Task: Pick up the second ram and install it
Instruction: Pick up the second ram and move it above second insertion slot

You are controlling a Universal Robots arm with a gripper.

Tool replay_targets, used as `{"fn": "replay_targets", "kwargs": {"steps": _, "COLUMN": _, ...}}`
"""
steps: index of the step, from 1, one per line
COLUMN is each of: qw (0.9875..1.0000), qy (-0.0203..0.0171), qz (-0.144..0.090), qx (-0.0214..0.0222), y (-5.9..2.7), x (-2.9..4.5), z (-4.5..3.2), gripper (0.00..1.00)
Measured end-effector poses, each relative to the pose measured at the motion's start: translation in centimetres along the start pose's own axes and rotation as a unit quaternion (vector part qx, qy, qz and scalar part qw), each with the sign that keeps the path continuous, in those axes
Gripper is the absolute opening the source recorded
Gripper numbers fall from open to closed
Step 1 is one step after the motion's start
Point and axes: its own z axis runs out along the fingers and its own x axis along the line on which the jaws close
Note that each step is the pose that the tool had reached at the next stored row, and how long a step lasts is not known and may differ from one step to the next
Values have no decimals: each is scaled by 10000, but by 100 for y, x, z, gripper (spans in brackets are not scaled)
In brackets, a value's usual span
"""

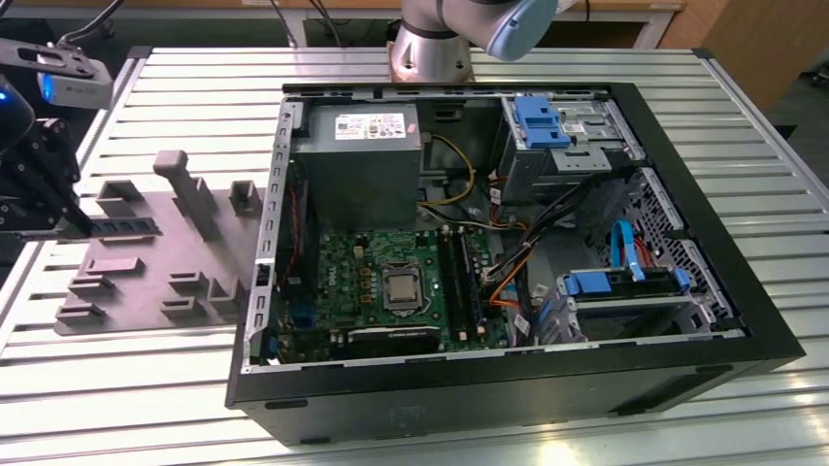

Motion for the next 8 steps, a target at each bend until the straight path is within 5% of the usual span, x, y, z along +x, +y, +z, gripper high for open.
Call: {"fn": "replay_targets", "kwargs": {"steps": 8, "qw": 10000, "qy": 0, "qz": 0, "qx": 0, "y": -1, "x": 1, "z": -34, "gripper": 14}}
